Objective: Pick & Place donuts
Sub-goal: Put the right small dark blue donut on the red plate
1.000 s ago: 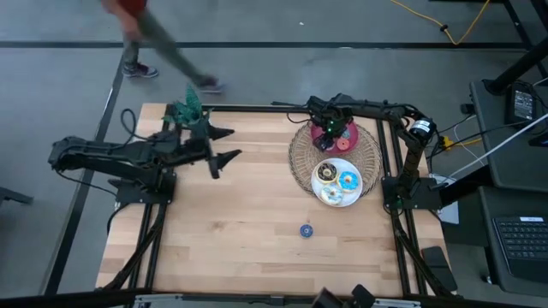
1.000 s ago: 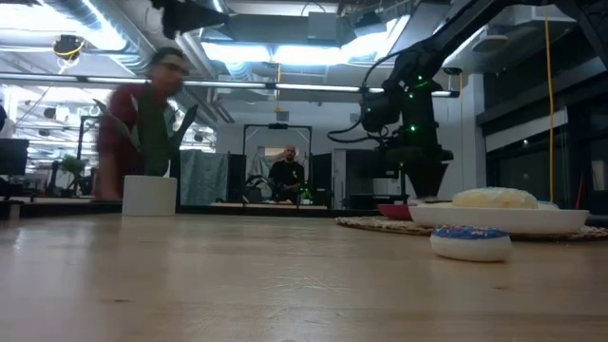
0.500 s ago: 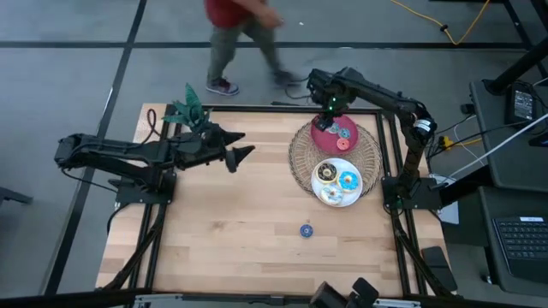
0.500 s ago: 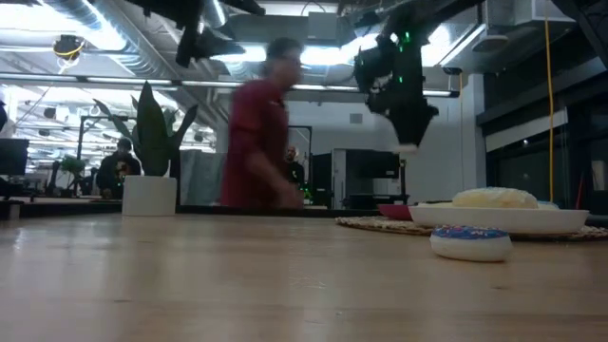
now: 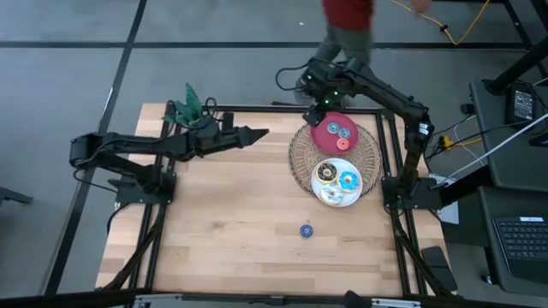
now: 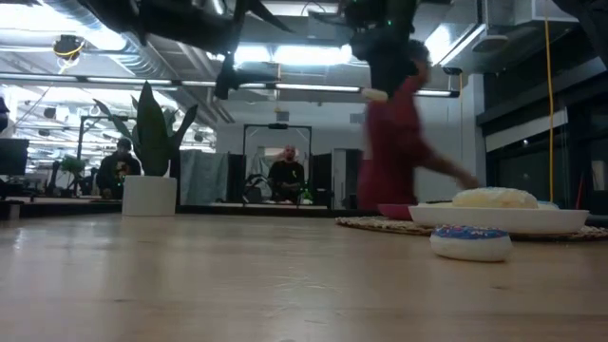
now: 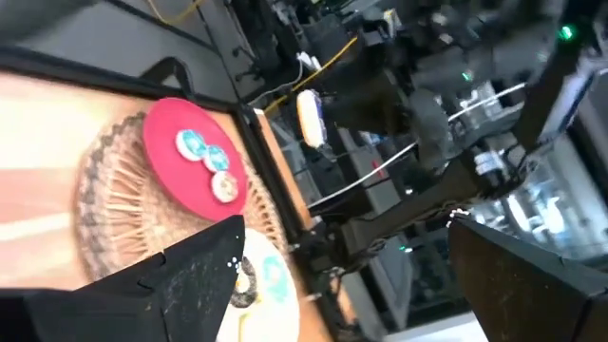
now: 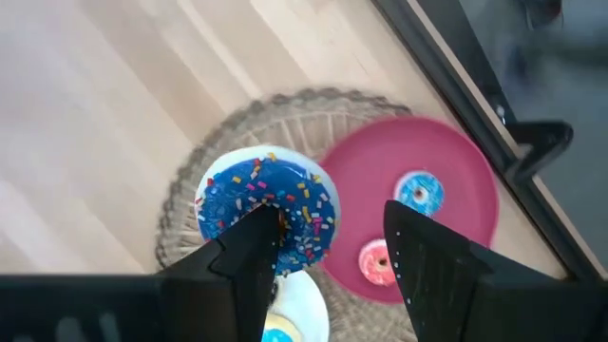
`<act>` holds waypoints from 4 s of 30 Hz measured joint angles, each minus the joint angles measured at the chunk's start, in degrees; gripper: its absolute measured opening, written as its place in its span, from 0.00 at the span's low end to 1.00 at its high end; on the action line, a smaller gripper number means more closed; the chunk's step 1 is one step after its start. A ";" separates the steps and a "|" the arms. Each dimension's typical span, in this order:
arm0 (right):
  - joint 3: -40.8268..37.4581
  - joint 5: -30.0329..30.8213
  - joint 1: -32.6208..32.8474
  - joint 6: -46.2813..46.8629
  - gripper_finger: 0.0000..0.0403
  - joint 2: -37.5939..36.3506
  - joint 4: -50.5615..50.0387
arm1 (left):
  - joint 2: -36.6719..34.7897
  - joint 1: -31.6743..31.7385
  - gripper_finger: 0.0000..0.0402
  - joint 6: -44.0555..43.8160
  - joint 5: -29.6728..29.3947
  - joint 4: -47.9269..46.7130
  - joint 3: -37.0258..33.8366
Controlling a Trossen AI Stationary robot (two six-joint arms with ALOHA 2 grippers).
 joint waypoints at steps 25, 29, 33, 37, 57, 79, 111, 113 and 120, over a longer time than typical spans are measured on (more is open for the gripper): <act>2.11 0.13 5.94 1.52 0.48 0.00 0.06 | 23.54 4.46 0.88 -2.07 11.78 7.02 17.26; 2.11 0.13 6.52 1.41 0.48 0.00 0.30 | 26.66 4.44 0.88 -2.12 11.93 7.05 20.10; 2.11 0.15 6.80 1.38 0.48 0.00 0.42 | 29.05 4.44 0.88 -3.17 12.55 7.03 21.81; 2.11 0.15 6.77 1.38 0.48 0.00 0.42 | 30.32 4.46 0.88 -4.37 12.30 6.97 22.23; 2.11 0.11 6.91 1.38 0.48 0.00 1.30 | 30.26 5.14 0.62 -7.67 11.61 7.03 22.25; 2.11 -0.26 6.91 1.27 0.48 0.00 3.55 | 30.20 5.14 0.18 -8.10 11.31 8.89 22.25; 2.11 0.75 6.65 -3.28 0.55 -3.15 5.82 | 30.11 5.30 0.04 -7.60 11.16 7.38 22.23; 2.11 0.30 5.79 -3.35 0.61 -3.56 6.94 | 30.10 5.32 0.04 -7.60 11.86 7.43 22.23; 2.11 -5.78 -0.52 0.09 0.82 -9.78 6.14 | 29.95 7.16 0.04 -7.53 19.92 12.45 22.23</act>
